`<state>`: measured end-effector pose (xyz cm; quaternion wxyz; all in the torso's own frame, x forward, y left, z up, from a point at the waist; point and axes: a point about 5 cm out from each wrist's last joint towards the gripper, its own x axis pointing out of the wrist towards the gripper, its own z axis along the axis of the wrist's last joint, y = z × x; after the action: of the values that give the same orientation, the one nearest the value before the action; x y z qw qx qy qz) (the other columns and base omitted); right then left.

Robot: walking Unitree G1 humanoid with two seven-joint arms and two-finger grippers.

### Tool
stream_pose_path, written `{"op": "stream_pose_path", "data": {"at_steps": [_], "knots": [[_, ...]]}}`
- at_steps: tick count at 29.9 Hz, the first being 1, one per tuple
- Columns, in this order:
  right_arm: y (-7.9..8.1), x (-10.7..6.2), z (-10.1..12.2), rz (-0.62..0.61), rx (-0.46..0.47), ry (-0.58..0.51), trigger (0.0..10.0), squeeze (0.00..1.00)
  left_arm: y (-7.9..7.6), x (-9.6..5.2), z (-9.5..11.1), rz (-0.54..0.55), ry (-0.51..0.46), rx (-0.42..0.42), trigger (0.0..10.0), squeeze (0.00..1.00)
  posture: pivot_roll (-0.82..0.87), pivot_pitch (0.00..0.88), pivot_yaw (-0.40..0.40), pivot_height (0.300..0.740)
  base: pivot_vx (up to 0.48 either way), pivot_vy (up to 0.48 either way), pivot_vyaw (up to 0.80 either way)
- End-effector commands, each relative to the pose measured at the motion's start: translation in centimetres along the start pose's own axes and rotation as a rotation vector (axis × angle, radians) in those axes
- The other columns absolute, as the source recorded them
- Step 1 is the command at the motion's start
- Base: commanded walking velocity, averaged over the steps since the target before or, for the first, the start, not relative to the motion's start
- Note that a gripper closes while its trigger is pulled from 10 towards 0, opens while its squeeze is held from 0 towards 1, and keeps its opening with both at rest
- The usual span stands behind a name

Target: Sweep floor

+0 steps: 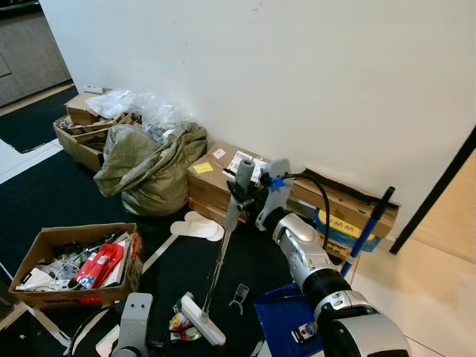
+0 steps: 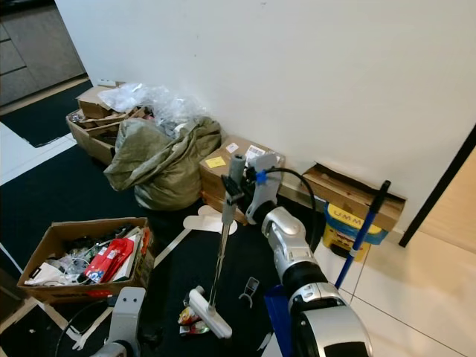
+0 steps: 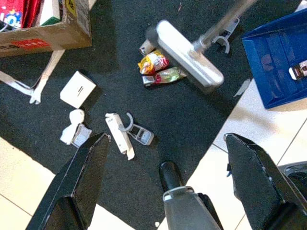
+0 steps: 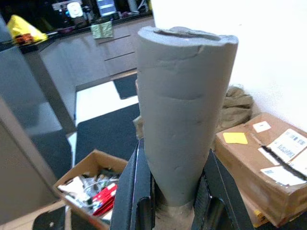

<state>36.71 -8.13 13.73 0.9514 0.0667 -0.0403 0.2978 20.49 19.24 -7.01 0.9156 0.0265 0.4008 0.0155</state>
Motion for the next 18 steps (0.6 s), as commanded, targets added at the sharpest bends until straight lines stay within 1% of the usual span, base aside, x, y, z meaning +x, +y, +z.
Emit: {"op": "stream_pose_path", "data": {"at_steps": [1,9,18], "knots": [[0.2,0.6,1.2,0.0,0.005,-0.054,10.0,0.0,0.1,-0.2,-0.9,-0.002,0.03,0.001,10.0,0.0,-0.09,0.007,0.022,0.74,0.296,0.0,0.0],[-0.6,0.4,1.4,-0.052,0.012,-0.06,10.0,0.0,-0.4,-0.3,-1.2,-0.023,0.04,0.016,10.0,0.0,-0.09,0.0,0.022,0.74,0.293,0.0,0.0],[-0.9,0.3,1.5,-0.087,0.013,-0.059,10.0,0.0,-0.5,-0.3,-1.4,-0.032,0.048,0.034,10.0,0.0,-0.1,0.0,0.035,0.74,0.288,0.0,0.0]]}}
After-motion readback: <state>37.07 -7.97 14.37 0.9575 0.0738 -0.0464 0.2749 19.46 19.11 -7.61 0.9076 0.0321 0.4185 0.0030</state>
